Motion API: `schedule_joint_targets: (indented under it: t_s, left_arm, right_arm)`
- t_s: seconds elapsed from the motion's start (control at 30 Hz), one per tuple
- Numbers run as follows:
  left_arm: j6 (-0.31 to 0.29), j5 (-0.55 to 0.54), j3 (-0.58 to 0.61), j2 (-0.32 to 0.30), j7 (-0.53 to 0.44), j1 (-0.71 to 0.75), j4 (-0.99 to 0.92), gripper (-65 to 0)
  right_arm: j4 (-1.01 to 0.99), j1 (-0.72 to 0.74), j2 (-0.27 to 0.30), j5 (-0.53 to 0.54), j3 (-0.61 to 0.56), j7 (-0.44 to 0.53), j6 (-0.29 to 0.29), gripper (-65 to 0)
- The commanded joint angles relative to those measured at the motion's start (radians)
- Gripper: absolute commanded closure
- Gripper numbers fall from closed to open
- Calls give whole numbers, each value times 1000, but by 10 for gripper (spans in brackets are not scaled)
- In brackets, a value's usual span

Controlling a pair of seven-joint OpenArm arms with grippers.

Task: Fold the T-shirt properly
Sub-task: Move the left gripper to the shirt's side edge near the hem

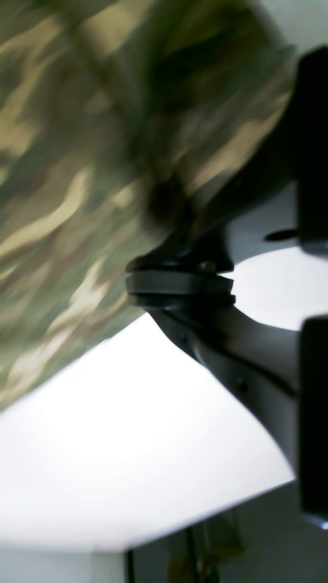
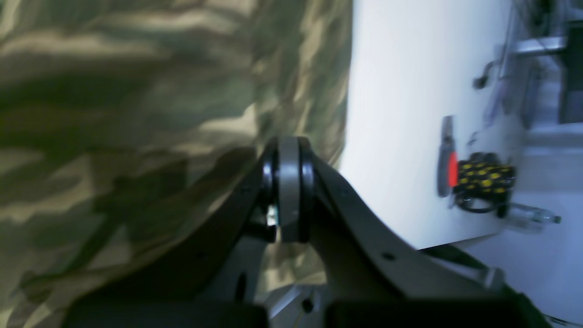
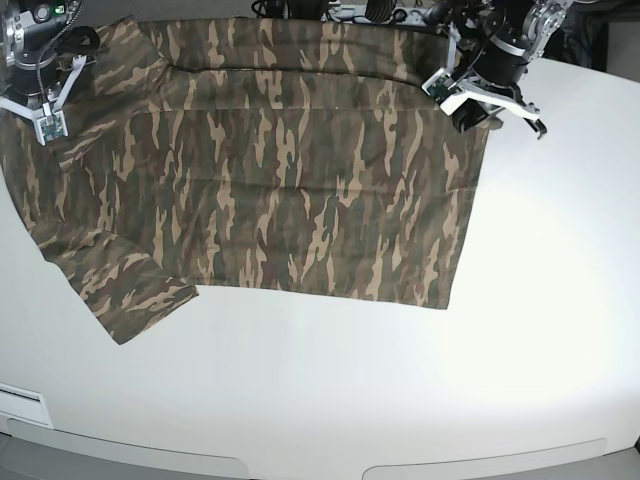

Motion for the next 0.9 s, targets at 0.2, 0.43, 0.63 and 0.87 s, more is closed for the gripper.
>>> schedule_joint_targets:
  t_s: [0.2, 0.43, 0.63, 0.87]
  left_arm:
    - [16, -309, -296, 29, -101, -142, -37, 0]
    - [-187, -739, -539, 159, -234, -397, -455, 0]
    - [-486, -1045, -546, 257, -240, -663, -923, 0]
    - [-543, -1131, -546, 354, -230, -934, -1381, -156]
  right_arm:
    - [20, -3, 14, -19, 8, 14, -17, 0]
    - [20, -3, 14, -18, 8, 16, -17, 0]
    - [20, -3, 14, -14, 8, 26, -17, 0]
    - [20, -3, 14, -14, 8, 26, -16, 0]
